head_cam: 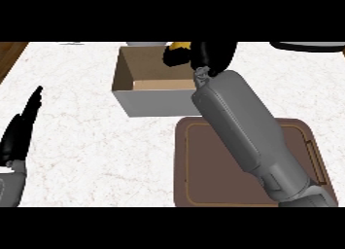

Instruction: Pick the lemon from the tray and place it in the cardboard box

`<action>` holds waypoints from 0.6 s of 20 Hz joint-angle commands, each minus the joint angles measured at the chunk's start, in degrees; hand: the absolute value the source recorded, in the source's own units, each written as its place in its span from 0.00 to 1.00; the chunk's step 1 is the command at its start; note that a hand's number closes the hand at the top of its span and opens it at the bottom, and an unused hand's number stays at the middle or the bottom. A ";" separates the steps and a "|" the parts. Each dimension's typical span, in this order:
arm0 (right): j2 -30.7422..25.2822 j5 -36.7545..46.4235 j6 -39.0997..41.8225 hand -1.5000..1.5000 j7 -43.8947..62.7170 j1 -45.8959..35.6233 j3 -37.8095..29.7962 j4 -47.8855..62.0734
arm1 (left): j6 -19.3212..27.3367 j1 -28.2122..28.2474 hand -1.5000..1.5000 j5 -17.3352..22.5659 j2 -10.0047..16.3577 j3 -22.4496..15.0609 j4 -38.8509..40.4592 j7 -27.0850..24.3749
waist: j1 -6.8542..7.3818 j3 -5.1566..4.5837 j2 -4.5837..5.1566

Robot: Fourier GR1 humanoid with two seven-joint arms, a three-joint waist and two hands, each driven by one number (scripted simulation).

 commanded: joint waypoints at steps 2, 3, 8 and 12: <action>0.26 -2.33 -8.89 1.00 -1.91 -4.94 -3.25 16.82 | 0.08 -1.32 0.50 0.28 0.04 0.73 0.78 0.85 | -0.04 0.00 0.15; 0.26 -0.88 -10.79 1.00 1.21 -6.56 -3.84 18.59 | -0.87 -1.27 0.50 0.96 1.42 1.67 1.22 -0.89 | 0.54 -0.03 0.31; 0.26 -9.62 -16.92 0.00 -1.40 -6.47 -8.95 23.55 | 0.59 -2.03 0.50 -0.68 -1.94 -1.37 0.12 0.21 | 1.56 0.06 0.74; 0.26 -13.02 -20.38 0.00 -5.00 -9.60 -9.52 29.26 | -0.99 1.09 0.50 0.28 -0.97 -0.68 -0.28 -1.48 | 2.54 0.03 0.61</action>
